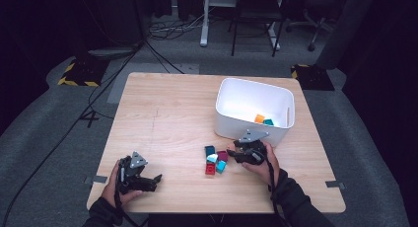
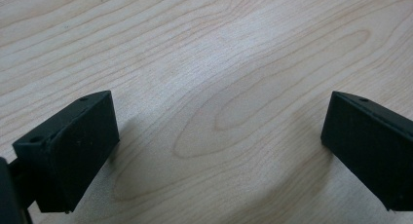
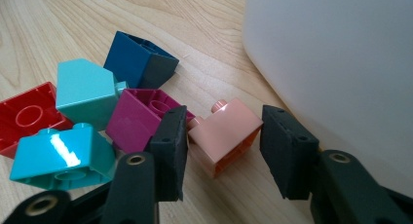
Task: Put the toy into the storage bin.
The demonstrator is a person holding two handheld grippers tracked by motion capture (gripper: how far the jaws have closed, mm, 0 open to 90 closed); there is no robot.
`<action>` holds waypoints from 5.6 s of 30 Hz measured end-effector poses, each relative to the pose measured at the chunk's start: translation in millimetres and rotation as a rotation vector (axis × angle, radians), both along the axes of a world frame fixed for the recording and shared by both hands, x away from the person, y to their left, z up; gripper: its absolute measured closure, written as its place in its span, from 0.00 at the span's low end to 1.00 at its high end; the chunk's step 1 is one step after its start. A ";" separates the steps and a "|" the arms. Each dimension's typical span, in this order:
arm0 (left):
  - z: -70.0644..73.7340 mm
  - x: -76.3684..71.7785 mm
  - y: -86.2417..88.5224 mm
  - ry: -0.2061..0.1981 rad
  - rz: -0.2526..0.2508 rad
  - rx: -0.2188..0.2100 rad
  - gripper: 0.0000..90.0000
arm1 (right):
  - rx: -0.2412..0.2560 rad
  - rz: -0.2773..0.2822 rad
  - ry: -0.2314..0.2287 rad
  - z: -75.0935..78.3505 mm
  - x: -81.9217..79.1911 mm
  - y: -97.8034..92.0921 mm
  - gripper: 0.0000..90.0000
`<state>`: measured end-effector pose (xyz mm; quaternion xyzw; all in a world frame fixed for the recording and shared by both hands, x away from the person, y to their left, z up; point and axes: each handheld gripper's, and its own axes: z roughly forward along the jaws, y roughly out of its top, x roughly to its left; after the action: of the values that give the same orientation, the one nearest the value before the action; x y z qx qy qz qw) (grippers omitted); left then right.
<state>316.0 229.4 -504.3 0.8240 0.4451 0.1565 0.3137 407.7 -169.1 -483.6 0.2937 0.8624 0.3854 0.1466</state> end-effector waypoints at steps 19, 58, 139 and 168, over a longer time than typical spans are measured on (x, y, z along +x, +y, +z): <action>-0.1 0.0 -0.1 0.000 0.002 -0.001 0.01 | 0.013 0.042 0.010 -0.3 -7.5 -14.3 0.61; -0.1 0.0 -0.1 -0.001 0.001 0.000 0.01 | 0.185 0.017 -0.176 85.5 -56.2 -92.0 0.61; 0.1 0.2 -0.1 0.001 0.001 0.000 0.01 | 0.134 -0.206 -0.189 146.6 40.0 -95.8 0.61; 0.2 0.2 -0.1 0.001 0.002 0.000 0.01 | 0.139 -0.163 -0.223 146.8 18.2 -92.9 0.54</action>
<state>316.1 229.3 -504.1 0.8236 0.4461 0.1564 0.3133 425.9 -262.0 -336.8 0.3276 0.7854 0.4610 0.2518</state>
